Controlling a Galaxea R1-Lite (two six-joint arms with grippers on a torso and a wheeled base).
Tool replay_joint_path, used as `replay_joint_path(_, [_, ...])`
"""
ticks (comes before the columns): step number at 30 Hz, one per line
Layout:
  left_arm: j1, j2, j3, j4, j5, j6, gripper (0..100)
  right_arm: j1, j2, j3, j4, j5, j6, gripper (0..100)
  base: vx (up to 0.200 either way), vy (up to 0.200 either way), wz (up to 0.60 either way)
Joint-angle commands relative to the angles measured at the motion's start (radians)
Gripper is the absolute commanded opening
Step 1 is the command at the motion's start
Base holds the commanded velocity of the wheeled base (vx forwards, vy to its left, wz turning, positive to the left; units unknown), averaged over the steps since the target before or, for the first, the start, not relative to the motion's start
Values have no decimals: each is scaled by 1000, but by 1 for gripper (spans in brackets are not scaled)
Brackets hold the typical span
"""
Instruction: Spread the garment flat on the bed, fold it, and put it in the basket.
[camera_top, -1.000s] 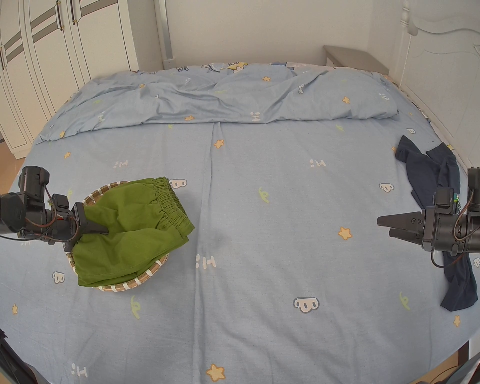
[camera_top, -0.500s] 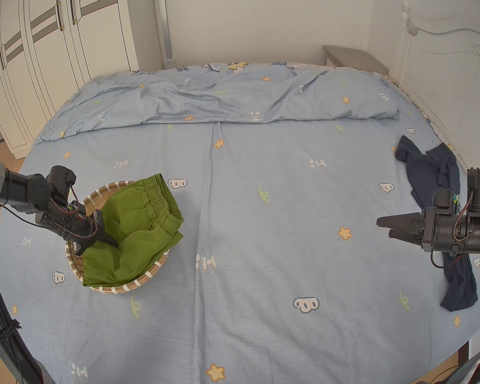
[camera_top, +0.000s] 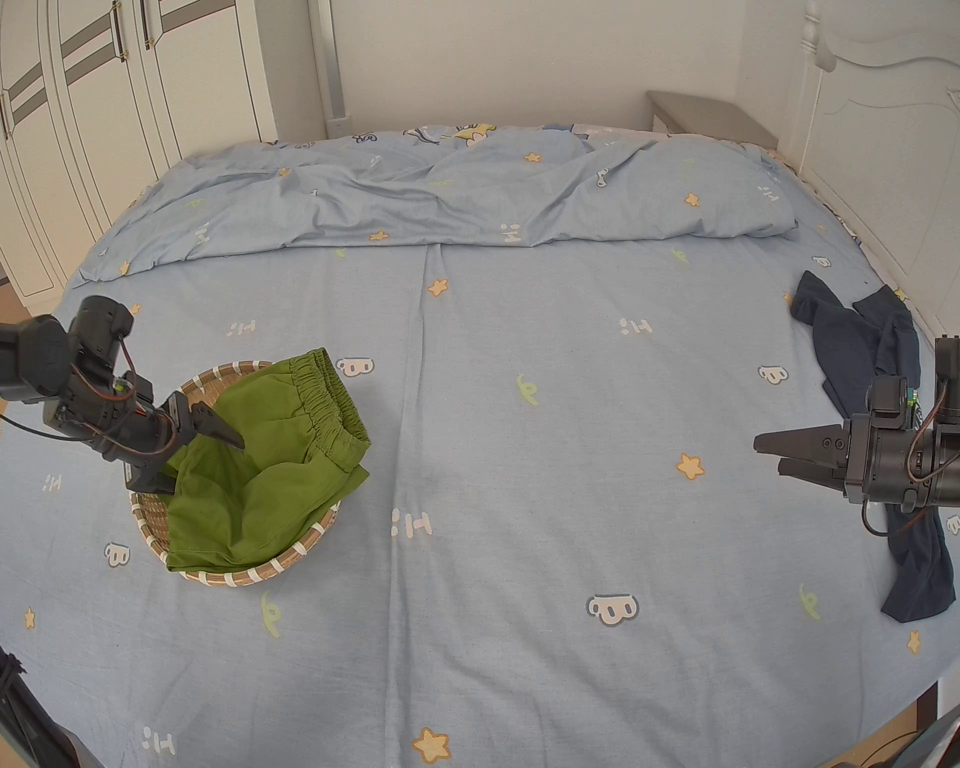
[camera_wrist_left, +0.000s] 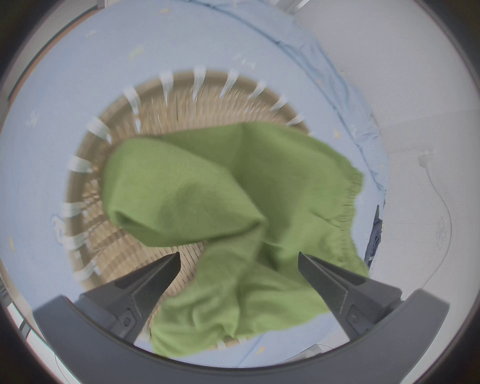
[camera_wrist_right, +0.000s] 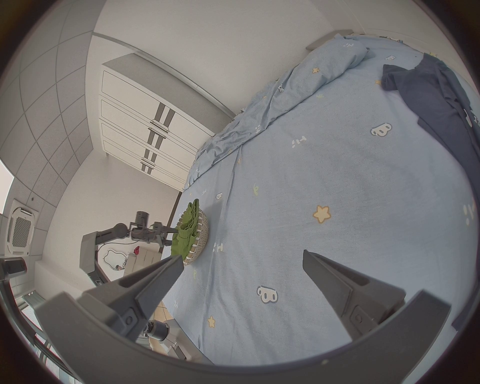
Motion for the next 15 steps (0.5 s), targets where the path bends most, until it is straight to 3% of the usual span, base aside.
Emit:
replay_joint_path(1, [0, -258, 2, 88, 31, 14, 100, 0, -2, -2, -1, 0, 0, 100, 0, 0, 0])
replay_joint_path(3, [0, -284, -7, 128, 59, 26, 100, 0, -2, 0, -1, 0, -2, 100, 0, 0, 0])
replay_joint_path(7, [0, -365, -24, 243, 185, 113, 100, 0, -3, 3, -3, -1, -9, 100, 0, 0, 0])
replay_joint_path(11, [-1, -417, -21, 274, 194, 152, 100, 1, -5, 12, -11, -1, -12, 100, 0, 0, 0])
replay_joint_path(15, [-92, -549, 46, 274, 195, 146, 100, 9, -114, 86, -14, -4, -74, 100, 0, 0, 0])
